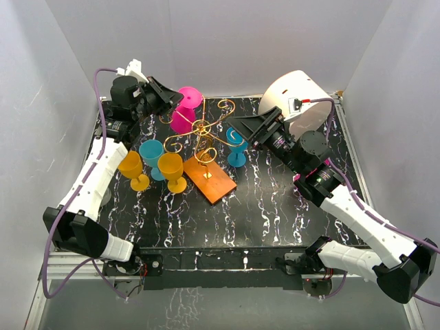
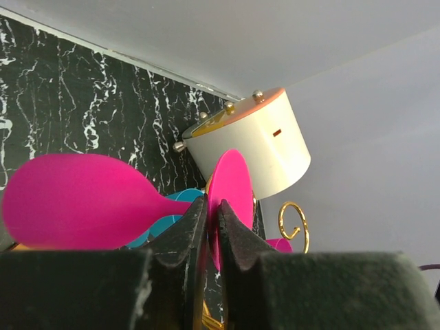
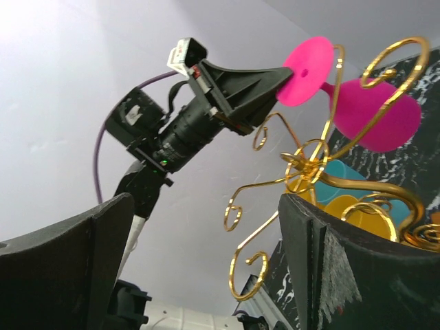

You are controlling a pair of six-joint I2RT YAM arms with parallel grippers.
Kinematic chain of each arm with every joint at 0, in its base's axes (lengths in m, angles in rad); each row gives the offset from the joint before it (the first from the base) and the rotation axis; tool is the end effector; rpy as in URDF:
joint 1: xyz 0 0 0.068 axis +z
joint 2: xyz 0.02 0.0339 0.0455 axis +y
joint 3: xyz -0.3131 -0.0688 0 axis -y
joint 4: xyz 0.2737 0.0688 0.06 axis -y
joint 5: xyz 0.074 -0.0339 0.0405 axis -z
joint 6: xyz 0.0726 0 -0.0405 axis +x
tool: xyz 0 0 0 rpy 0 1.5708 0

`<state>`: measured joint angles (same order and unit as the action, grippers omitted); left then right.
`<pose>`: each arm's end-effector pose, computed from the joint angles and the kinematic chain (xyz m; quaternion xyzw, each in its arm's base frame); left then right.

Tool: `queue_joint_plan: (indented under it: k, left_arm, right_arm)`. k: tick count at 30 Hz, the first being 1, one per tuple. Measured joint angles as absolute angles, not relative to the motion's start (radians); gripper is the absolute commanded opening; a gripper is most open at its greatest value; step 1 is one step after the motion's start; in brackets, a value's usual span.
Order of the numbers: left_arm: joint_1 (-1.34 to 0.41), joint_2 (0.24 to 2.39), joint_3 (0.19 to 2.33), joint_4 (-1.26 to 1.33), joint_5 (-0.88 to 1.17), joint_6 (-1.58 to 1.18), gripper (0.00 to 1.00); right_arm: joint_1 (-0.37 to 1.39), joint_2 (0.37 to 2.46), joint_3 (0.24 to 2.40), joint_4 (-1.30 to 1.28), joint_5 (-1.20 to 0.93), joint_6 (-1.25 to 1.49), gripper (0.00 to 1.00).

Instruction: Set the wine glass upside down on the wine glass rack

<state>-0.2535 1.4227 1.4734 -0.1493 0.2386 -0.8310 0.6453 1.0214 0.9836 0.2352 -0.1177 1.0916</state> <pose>0.3712 -0.1139 0.4827 -0.1329 0.7281 -0.4196 0.5255 0.2150 0.1725 0.4588 0.0957 0.6273 0.6134 0.4703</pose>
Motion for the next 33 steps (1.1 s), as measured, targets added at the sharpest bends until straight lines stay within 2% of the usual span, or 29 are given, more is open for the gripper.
queue_joint_plan:
  k: [23, 33]
  left_arm:
    - [-0.243, 1.378, 1.534, -0.307, 0.108, -0.73, 0.28]
    - [-0.243, 1.328, 1.594, -0.408, 0.027, -0.596, 0.51]
  right_arm:
    - [0.645, 0.955, 1.064, -0.116, 0.179, 0.946, 0.84]
    - [0.645, 0.947, 1.096, -0.306, 0.33, 0.833, 0.84]
